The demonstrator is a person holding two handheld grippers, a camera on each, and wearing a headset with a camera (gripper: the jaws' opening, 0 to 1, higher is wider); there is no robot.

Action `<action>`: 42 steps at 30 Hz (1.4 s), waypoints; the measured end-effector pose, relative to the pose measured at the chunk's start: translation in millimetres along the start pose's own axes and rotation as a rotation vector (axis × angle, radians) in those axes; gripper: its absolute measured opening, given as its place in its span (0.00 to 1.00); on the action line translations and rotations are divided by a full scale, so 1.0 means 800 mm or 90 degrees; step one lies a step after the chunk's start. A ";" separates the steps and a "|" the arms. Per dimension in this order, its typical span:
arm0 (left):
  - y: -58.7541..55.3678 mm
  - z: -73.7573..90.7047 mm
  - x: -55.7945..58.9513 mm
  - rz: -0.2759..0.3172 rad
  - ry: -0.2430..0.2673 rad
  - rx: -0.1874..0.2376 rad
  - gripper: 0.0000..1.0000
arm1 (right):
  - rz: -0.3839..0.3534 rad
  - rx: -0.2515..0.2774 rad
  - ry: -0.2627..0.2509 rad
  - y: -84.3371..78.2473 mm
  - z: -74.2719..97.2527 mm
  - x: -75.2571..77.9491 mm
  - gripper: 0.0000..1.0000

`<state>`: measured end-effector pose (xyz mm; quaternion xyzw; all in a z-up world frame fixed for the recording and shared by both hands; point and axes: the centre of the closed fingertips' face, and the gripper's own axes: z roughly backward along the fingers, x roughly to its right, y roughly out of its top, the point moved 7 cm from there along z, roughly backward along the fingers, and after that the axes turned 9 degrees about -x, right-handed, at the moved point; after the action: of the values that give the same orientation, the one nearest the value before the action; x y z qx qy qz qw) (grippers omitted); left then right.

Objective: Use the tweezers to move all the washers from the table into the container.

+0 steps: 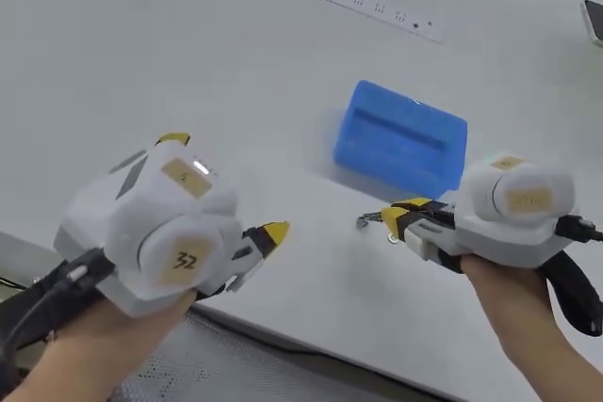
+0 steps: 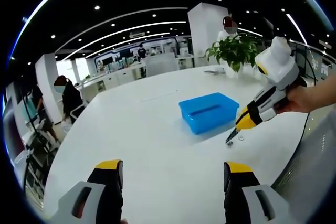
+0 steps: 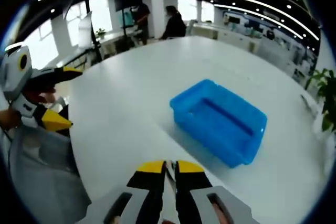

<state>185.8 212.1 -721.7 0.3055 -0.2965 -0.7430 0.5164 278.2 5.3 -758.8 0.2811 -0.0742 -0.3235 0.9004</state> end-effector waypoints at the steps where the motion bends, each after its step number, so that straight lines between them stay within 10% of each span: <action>1: 0.000 0.000 0.000 0.000 0.000 -0.001 0.80 | -0.001 0.001 0.000 0.000 0.000 0.001 0.03; 42: -0.001 0.001 -0.004 0.008 0.009 -0.001 0.79 | 0.008 -0.129 0.026 0.020 -0.003 0.003 0.02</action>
<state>185.6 215.8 -721.0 0.3084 -0.2943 -0.7379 0.5233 289.7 14.8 -752.2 0.1948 -0.0248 -0.3178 0.9276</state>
